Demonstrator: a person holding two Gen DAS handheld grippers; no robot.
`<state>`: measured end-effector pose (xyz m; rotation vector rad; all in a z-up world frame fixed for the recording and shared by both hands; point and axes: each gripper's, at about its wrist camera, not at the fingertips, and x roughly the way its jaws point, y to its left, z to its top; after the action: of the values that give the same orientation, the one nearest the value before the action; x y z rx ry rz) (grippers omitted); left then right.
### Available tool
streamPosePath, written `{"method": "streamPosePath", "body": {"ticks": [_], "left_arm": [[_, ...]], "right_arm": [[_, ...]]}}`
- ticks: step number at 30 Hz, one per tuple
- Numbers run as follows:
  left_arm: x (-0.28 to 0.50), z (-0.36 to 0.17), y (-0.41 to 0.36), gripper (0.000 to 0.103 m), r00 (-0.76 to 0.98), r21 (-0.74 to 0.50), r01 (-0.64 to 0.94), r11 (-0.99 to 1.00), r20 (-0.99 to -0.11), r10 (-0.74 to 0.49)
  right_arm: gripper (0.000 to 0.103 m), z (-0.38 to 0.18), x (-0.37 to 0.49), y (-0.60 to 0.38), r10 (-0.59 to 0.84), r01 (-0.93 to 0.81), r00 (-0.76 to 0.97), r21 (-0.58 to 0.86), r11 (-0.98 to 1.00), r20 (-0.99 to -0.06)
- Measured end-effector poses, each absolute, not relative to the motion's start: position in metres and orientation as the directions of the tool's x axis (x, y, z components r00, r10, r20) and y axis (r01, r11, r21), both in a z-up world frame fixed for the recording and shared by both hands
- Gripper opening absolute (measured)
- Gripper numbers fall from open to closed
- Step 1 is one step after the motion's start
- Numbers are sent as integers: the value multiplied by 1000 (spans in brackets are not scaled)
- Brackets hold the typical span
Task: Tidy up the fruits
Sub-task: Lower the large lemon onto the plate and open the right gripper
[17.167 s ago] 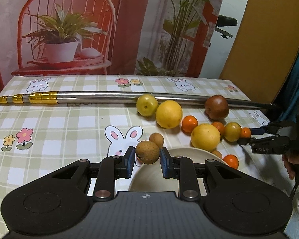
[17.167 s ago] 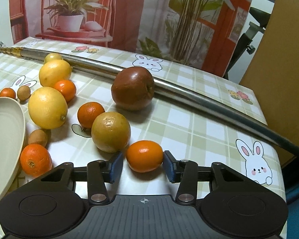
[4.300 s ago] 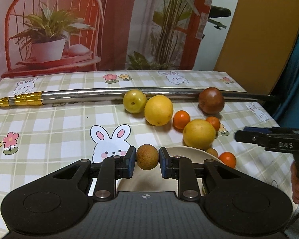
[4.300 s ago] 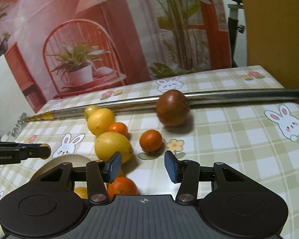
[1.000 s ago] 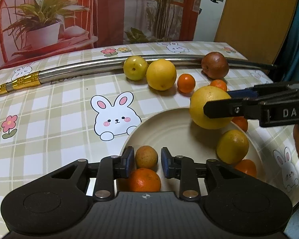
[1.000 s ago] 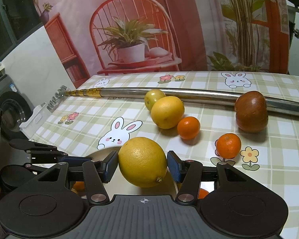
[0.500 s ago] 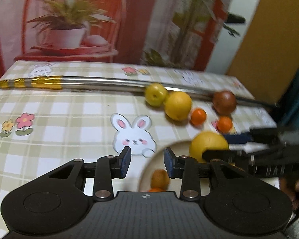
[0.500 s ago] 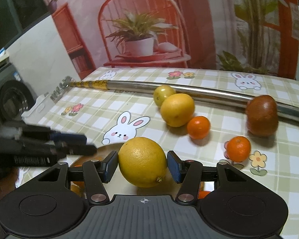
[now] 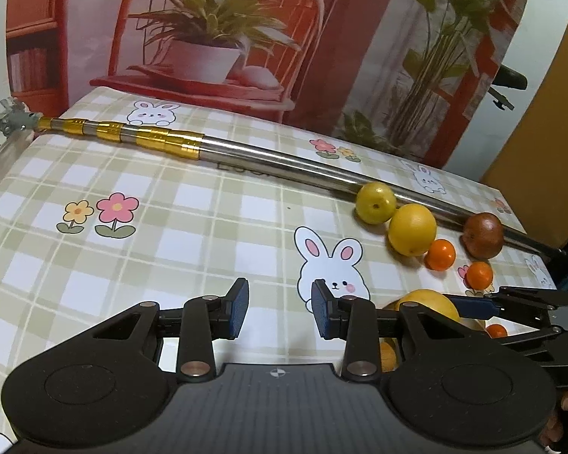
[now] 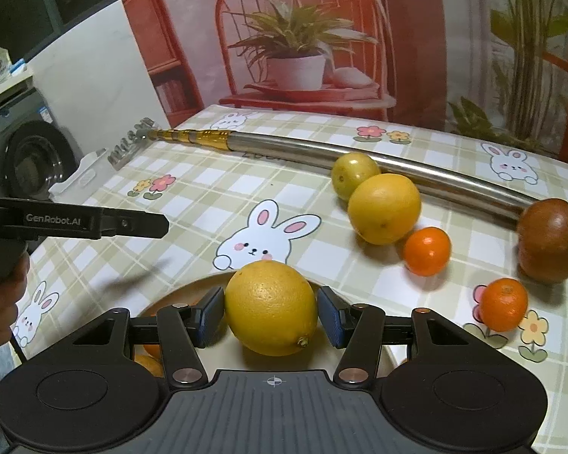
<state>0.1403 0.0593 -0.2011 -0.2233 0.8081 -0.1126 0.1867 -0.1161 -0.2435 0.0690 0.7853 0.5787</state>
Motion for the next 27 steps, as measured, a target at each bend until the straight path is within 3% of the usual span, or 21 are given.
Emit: {"method": "streamPosePath", "body": {"ticks": [20, 27], "left_arm": [[135, -200, 57, 38, 691, -223, 23, 975, -701, -177], [133, -194, 56, 38, 699, -226, 35, 974, -690, -185]], "right_arm": [[52, -245, 188, -109, 539, -469, 543, 300, 831, -644], [51, -233, 182, -117, 540, -459, 586, 302, 836, -605]]}}
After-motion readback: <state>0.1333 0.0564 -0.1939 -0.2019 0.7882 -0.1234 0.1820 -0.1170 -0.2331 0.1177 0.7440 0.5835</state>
